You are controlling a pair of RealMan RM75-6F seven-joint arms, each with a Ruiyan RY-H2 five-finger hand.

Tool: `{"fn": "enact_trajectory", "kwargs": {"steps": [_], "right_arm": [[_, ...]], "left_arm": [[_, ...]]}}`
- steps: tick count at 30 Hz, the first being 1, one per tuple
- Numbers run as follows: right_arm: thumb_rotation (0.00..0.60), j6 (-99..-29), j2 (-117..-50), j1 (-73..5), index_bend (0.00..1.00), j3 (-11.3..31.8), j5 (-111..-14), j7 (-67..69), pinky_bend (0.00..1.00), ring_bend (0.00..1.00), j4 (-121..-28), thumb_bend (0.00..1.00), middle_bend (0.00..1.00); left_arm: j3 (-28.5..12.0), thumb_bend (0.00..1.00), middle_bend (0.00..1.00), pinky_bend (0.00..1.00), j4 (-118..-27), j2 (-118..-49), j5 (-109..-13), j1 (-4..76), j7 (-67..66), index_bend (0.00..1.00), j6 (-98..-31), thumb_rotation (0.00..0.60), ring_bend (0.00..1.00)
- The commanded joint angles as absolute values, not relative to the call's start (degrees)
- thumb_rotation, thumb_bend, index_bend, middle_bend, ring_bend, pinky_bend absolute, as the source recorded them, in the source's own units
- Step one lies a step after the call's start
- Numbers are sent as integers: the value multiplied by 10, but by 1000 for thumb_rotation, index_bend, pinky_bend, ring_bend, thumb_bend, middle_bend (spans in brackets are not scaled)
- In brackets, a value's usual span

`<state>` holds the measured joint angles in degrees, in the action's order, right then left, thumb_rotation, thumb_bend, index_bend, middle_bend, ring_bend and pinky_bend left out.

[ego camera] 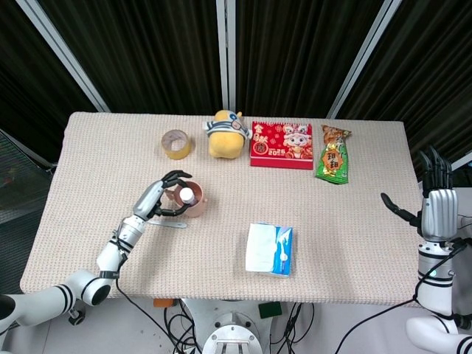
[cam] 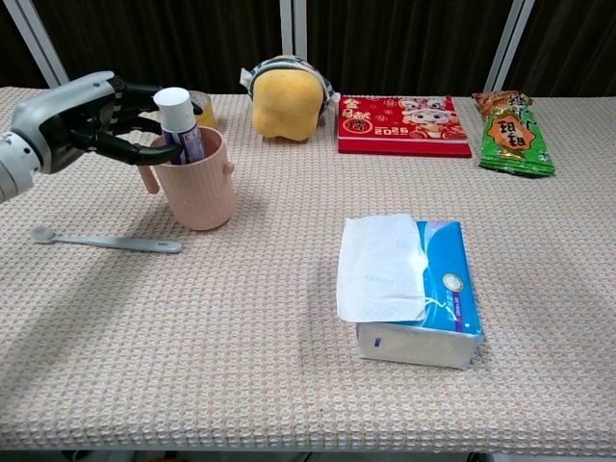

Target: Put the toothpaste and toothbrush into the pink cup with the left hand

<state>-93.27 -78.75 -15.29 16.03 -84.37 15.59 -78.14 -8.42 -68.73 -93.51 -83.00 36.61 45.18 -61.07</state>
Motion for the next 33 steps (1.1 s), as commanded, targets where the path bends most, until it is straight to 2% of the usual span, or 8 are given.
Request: {"fn": "enact_trajectory", "kwargs": {"steps": [1,10,20,26,28,33], "right_arm": [[600,-934,-788,-153,0,160,-845,159,0,0,-779,391,0],[600,-935,-788,-152,0,160,-845,162,0,0,-776,393,0],[600,-936,-790,-153,0,159,-848,160,0,0,-775,388,0],[600,-940,-790,-152,0,161,-848,160,0,0,-774,387,0],[600,-941,-789,-152,0,161,-848,160,0,0,-775,387,0],[600,-944,-788,-152,0,162,-850,161,0,0,-776,387,0]], "left_arm": [[-83,299,198,211,-685,-936,-832,366,453,444,-611,600,88],[-83,300,191,211,-680,-939,-833,364,463,286,-617,600,80],[-87,300,183,210,-685,-935,-831,362,473,257,-624,598,77],[-111,299,87,207,-696,-922,-825,346,455,177,-678,530,60],[-120,299,78,205,-699,-914,-821,338,443,174,-697,508,60],[-125,299,78,204,-722,-871,-817,314,422,174,-727,495,60]]}}
